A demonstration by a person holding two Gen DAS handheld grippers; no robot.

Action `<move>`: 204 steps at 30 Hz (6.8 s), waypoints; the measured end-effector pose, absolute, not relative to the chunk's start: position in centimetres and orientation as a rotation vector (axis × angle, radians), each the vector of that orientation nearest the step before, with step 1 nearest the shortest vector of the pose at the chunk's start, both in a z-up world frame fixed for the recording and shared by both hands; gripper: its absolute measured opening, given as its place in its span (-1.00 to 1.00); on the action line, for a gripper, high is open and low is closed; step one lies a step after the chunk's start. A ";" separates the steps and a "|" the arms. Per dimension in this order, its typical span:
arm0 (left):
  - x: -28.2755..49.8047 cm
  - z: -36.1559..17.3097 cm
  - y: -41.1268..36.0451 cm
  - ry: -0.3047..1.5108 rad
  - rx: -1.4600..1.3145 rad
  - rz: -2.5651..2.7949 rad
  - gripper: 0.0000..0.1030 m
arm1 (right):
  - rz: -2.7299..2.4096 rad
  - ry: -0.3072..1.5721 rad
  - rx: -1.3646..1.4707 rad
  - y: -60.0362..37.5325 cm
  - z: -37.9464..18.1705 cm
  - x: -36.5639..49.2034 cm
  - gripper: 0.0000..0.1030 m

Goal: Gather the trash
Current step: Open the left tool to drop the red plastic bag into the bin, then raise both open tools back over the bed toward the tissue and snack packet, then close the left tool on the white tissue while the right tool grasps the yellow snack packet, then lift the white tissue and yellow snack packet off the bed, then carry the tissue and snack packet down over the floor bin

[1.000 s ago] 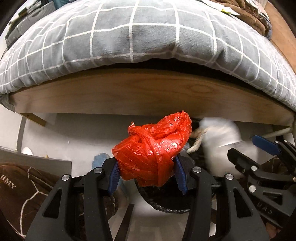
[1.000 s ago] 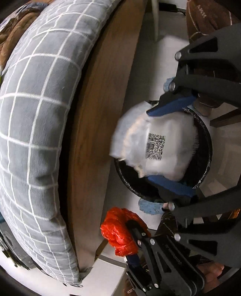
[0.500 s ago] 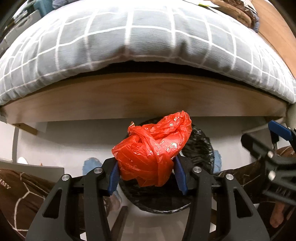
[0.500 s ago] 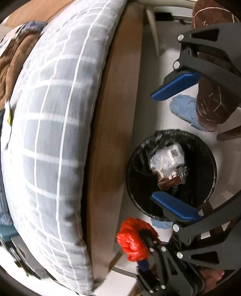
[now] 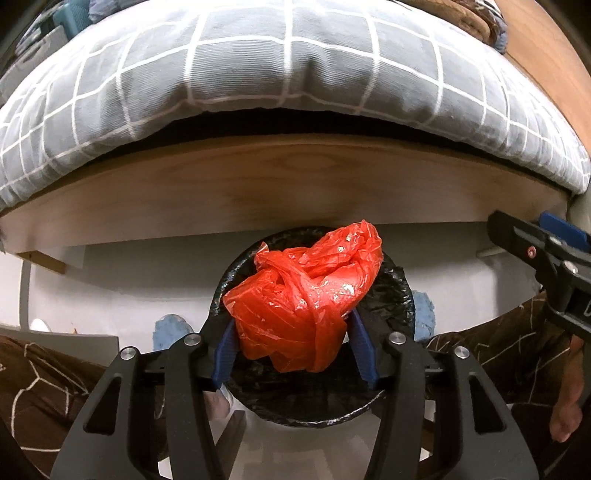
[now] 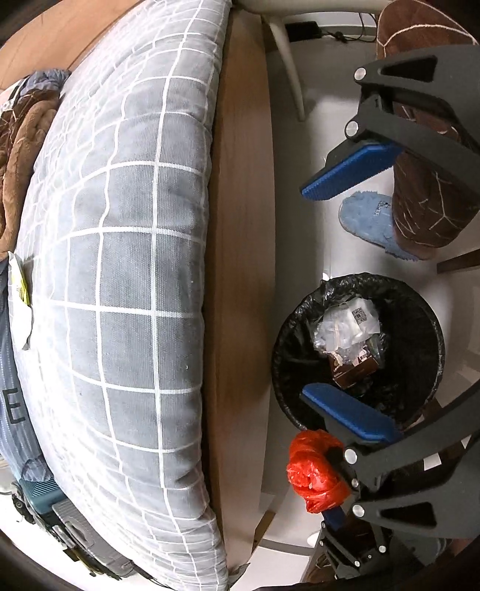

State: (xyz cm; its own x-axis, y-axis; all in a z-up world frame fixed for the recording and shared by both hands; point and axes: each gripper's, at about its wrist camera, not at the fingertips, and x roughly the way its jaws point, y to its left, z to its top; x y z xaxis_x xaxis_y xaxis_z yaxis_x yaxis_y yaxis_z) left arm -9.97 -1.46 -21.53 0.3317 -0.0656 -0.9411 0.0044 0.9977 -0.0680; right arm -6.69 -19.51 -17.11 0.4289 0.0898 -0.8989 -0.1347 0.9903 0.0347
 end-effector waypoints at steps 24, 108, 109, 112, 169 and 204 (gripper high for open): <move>-10.0 -17.2 -0.5 1.096 -0.049 0.043 0.89 | 0.106 1.024 -0.062 -20.0 -13.8 -6.9 0.85; 25.8 -10.1 2.5 0.934 -0.051 0.032 -0.93 | 0.215 0.919 -0.014 -18.5 -11.9 28.9 0.11; 25.8 -10.1 2.6 0.935 -0.050 0.034 -0.93 | 0.225 0.928 0.005 -18.5 -12.1 29.0 -0.10; 25.8 -10.4 3.0 0.942 -0.050 0.043 -0.93 | 0.226 0.932 0.022 -18.6 -12.0 29.1 -0.52; 10.9 -4.5 4.1 0.924 -0.065 0.036 -0.93 | 0.187 0.822 -0.031 -17.8 -1.9 14.2 -0.76; -2.6 -2.5 2.4 0.887 -0.105 0.018 -0.93 | 0.217 0.779 -0.028 -17.5 0.0 1.4 -0.76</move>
State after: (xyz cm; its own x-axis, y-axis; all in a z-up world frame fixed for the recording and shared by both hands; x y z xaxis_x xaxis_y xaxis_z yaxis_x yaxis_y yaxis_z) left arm -2.60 2.39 -2.49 0.6317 -0.0282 -0.7747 -0.0592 0.9947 -0.0845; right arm 1.37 -17.46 -0.04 0.6908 0.1835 -0.6994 -0.2042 0.9774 0.0548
